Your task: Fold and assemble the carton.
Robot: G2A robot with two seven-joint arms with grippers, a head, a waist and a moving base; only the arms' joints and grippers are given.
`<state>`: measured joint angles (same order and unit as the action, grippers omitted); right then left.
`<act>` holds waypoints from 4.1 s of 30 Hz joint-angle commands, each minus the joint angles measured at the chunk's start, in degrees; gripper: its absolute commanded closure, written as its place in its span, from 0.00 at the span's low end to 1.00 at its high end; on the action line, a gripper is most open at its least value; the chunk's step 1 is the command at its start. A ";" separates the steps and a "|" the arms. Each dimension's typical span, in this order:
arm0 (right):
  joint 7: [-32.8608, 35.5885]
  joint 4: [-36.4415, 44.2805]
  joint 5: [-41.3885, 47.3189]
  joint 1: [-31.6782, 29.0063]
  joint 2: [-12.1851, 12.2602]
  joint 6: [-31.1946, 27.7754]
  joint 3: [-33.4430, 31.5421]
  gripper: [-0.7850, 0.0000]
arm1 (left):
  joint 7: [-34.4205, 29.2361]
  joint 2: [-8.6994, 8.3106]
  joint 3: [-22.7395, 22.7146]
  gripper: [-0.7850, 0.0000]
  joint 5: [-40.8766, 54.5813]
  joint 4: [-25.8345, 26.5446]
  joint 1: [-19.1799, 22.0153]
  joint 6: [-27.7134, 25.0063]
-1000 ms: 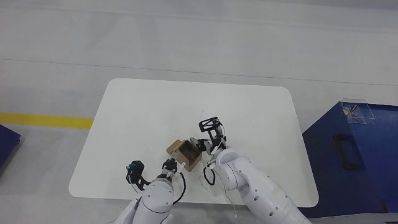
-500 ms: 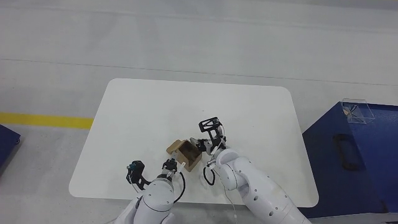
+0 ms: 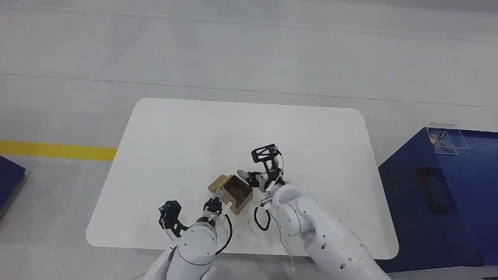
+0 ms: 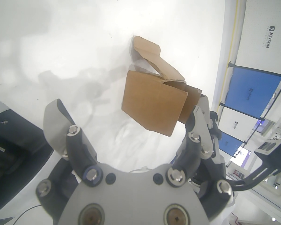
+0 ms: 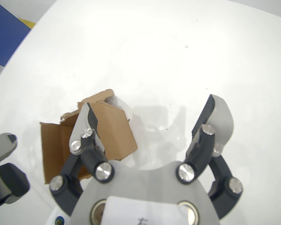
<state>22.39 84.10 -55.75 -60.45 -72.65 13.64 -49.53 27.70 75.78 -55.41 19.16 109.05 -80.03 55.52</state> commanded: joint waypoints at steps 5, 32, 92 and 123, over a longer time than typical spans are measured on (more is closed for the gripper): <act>2.71 1.96 -2.00 -1.93 0.57 -2.07 -2.52 0.00 | -1.22 0.49 1.42 0.15 -2.91 -3.58 1.35 1.52; 4.57 0.78 -7.36 -3.16 -1.18 -4.09 -0.94 0.00 | 1.16 4.30 3.48 0.13 -7.50 -7.69 2.57 -3.02; 4.33 -13.57 -5.16 5.34 -5.67 -6.04 -0.25 0.00 | -2.65 6.88 -2.59 0.00 -7.84 -1.75 -4.89 -18.27; -15.30 -3.72 -9.00 -3.33 -5.29 -2.82 -6.61 0.00 | -8.51 6.15 -7.30 0.00 -11.17 -7.64 -11.66 -52.43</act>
<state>8.20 80.42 -65.60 -63.77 -77.69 10.54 -56.90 18.95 81.80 -62.91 7.54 102.69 -92.10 4.26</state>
